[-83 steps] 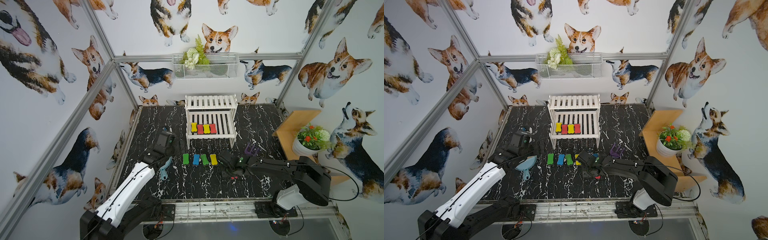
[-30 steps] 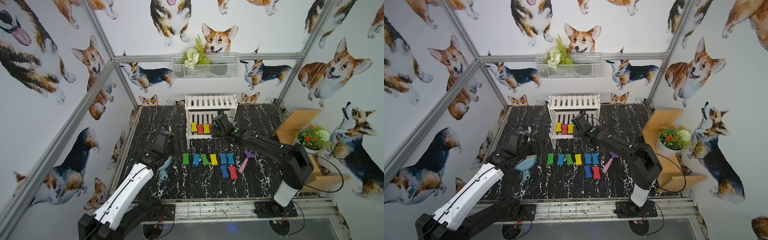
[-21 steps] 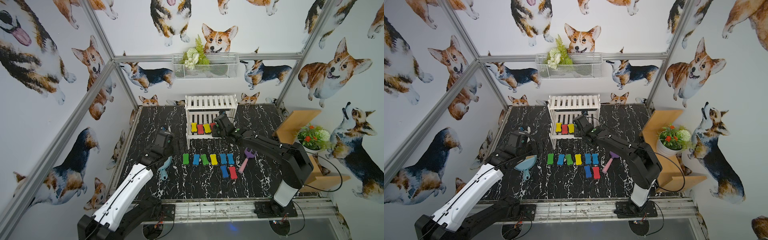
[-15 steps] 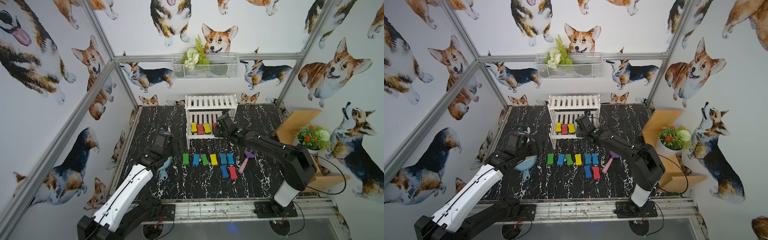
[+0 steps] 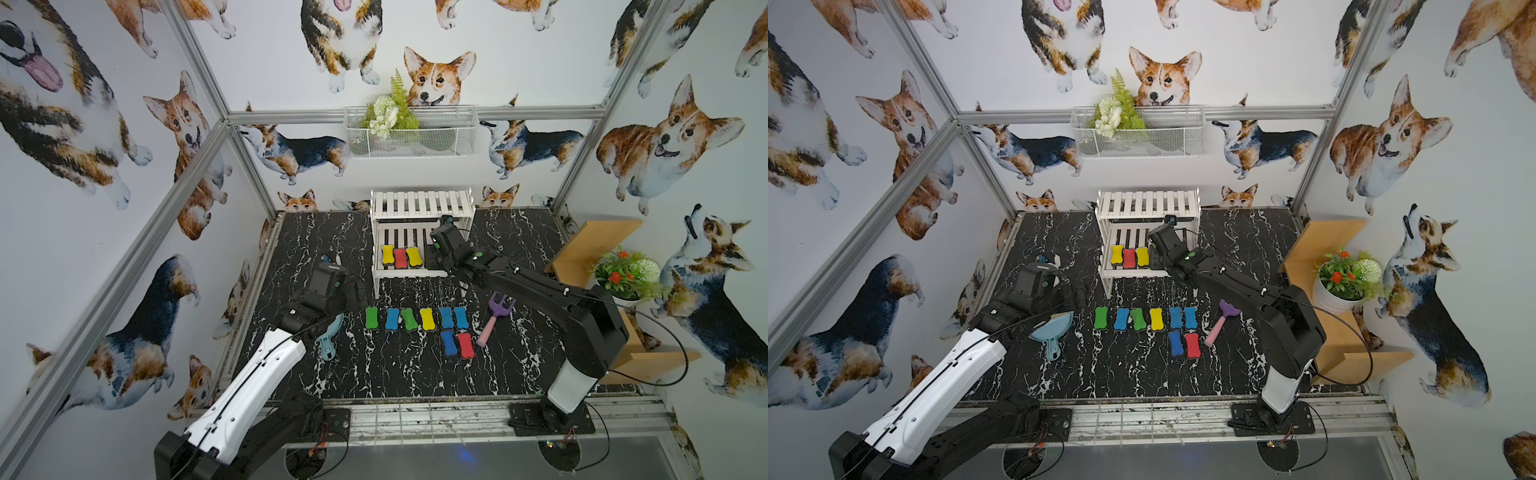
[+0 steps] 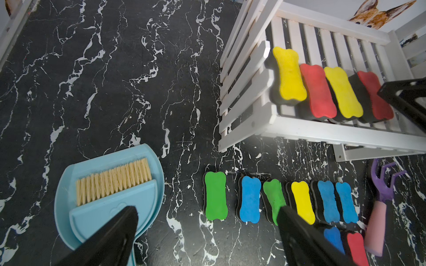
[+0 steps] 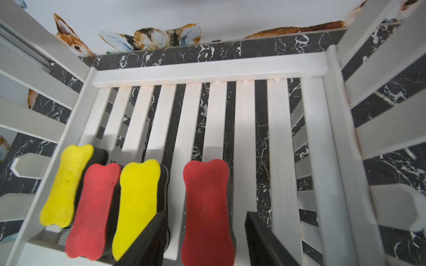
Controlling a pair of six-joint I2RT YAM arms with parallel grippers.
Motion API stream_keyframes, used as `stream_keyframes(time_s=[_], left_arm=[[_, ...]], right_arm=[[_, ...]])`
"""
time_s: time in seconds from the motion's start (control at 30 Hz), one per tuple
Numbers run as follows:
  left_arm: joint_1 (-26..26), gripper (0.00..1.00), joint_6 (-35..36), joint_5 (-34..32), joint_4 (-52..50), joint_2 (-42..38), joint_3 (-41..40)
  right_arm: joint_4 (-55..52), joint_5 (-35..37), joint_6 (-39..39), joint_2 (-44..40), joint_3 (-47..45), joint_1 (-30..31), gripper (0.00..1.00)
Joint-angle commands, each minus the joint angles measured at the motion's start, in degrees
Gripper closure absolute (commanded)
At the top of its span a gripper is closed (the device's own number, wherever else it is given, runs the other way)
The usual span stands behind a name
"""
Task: Remove the whiteboard erasers from the shelf
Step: Pick up the whiteboard eraser from the shelf.
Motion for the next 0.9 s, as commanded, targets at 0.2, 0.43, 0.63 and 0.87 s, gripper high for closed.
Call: stream_keyframes(time_s=[0.2,0.43,0.63,0.87], left_arm=[[0.2,0.01,0.3,-0.3,-0.2,-0.3,0.0],[0.3,0.0,0.3,-0.4,-0.4,-0.8,-0.3],[0.3,0.0,0.3,-0.1,-0.3,-0.9,-0.2],[0.4,0.01,0.4,0.0,0.0,-0.8,-0.1]], right_arm=[[-0.5,1.6,-1.3,2.2,0.8,-0.1,0.42],[-0.4,1.2,-1.1,2.9,0.7,-0.1,0.51],[-1.3,0.6,-0.5,-0.2,1.0,-0.1,0.6],[-7.9,-5.0,4.3,-9.2,-3.5,1.0,0.62]])
